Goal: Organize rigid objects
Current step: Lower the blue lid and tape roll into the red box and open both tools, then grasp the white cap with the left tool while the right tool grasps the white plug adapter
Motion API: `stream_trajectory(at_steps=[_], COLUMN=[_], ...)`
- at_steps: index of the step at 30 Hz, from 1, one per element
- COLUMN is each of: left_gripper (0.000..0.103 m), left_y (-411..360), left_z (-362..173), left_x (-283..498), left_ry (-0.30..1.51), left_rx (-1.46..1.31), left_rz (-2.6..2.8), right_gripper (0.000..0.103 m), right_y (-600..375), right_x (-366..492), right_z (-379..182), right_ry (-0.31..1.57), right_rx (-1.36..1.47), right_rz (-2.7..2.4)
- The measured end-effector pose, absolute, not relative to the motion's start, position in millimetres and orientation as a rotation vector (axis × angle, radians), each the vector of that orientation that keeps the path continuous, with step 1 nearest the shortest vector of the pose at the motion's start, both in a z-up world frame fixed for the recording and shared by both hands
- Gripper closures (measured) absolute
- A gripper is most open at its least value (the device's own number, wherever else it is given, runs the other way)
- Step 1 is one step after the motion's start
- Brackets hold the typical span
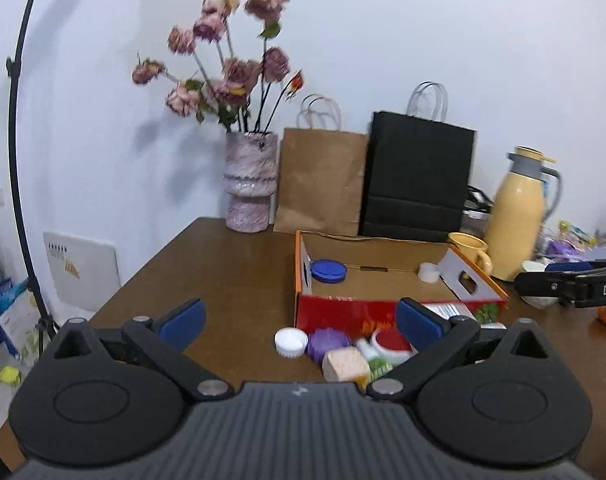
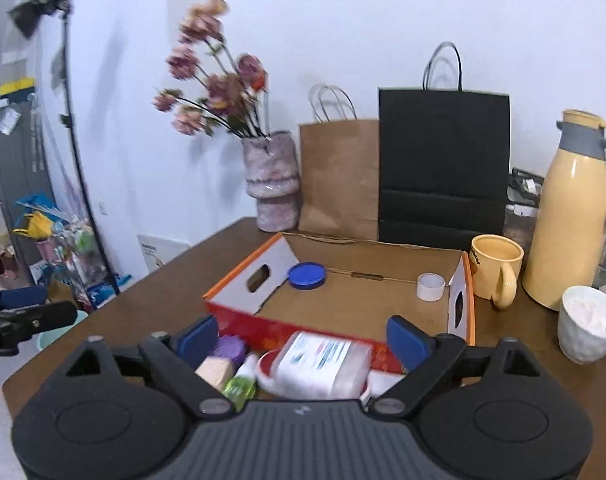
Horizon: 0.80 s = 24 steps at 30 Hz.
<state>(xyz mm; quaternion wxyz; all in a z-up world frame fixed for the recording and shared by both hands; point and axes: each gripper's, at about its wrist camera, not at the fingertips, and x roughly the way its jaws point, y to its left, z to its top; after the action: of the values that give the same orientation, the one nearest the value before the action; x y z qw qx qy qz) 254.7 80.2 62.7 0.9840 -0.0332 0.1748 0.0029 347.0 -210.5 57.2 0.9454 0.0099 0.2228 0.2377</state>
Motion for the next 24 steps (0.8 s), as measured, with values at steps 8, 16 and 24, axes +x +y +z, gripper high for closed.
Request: stream_trajectory(at_steps=[8,16,24], left_gripper=[0.0,0.0,0.0], left_y=[65,45,40], left_z=[32,17,7], left_x=[186,146,115], left_ry=[0.289,0.263,0.125], left_rx=[-0.081,-0.107,-0.103], left_rz=[0.079,0.05,0.236], right_gripper=[0.008,0.0,0.0], right_y=[-226,-239,-234], right_x=[265,198,161], right_z=[16,-10,-21], right_ry=[0.372,0.33,0.369], right_rx=[0.021,0.077,0.102], right_rz=[0.308,0.267,0.333])
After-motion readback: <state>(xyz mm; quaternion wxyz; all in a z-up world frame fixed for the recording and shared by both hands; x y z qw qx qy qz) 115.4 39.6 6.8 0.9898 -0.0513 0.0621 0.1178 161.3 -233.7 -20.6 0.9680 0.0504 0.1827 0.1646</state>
